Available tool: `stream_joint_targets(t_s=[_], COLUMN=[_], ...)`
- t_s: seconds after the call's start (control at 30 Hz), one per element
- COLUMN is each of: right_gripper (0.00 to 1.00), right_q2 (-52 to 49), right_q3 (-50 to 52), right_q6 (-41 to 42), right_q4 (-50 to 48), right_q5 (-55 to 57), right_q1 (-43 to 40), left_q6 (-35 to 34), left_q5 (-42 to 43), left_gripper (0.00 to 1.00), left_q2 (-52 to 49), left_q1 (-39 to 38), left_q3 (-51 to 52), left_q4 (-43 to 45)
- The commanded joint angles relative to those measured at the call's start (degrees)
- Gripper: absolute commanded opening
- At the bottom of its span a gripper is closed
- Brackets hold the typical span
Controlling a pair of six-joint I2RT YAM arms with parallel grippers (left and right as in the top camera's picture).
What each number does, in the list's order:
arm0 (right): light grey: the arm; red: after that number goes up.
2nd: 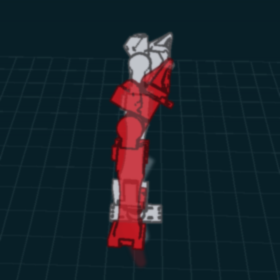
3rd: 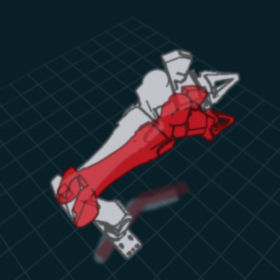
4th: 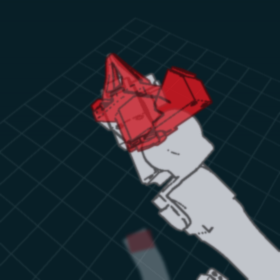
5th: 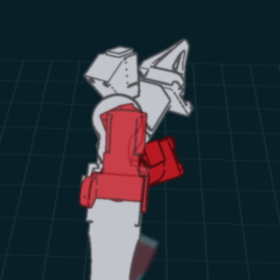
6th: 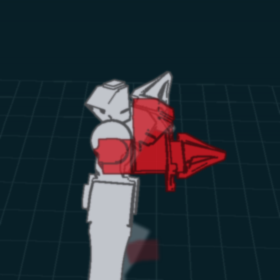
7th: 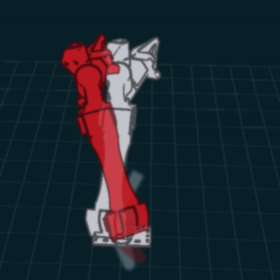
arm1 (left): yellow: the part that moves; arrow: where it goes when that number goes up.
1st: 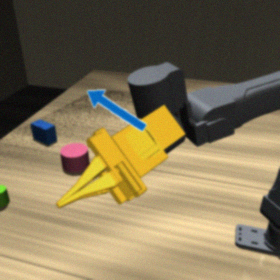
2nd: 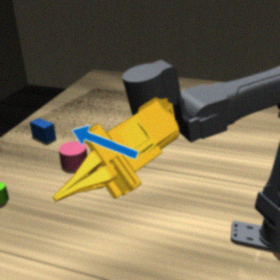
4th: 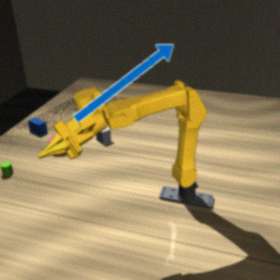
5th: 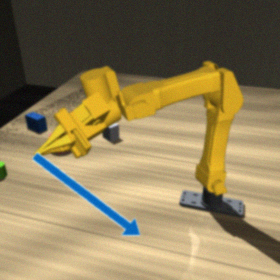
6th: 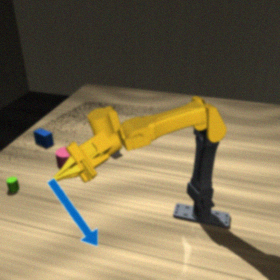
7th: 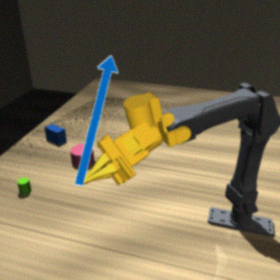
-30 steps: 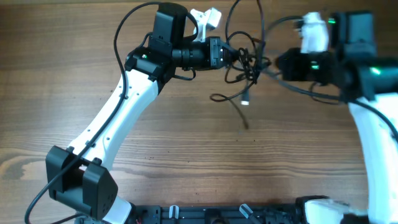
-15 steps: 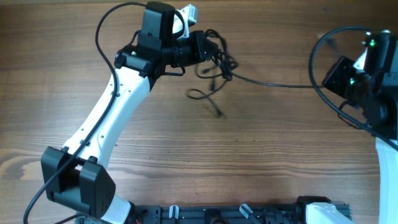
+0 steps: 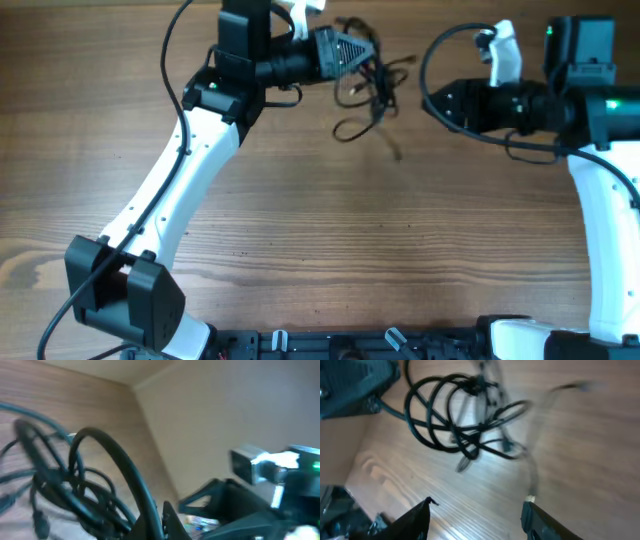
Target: Untangle cables
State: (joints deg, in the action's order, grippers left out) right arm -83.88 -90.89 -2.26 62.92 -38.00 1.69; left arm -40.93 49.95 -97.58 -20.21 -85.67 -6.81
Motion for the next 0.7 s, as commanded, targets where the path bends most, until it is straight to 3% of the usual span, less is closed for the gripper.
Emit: stream_joint_targets(t_s=[0.0, 0.27, 0.5, 0.67], right_gripper=[0.61, 0.61, 0.56, 0.56], right_q2=[-0.9, -1.5, -5.4, -6.0], right_q3=[-0.3, -0.2, -0.2, -0.2], right_q6=[-2.9, -2.3, 5.8, 7.0], right_q4=[-3.8, -10.8, -14.5, -16.2], right_q5=[-5.4, -5.3, -5.6, -5.8], right_q1=[3.1, 7.0, 7.1, 7.8], left_q6=[-9.0, -13.4, -13.8, -14.0], left_q5=[6.2, 6.2, 7.9, 7.9], left_gripper=[0.04, 0.04, 0.04, 0.04], left_q2=[1.6, 1.6, 1.6, 1.6], left_q1=[0.5, 0.5, 0.5, 0.5], left_q3=[-0.6, -0.6, -0.6, -0.6], left_q4=[1.9, 1.9, 1.9, 1.9])
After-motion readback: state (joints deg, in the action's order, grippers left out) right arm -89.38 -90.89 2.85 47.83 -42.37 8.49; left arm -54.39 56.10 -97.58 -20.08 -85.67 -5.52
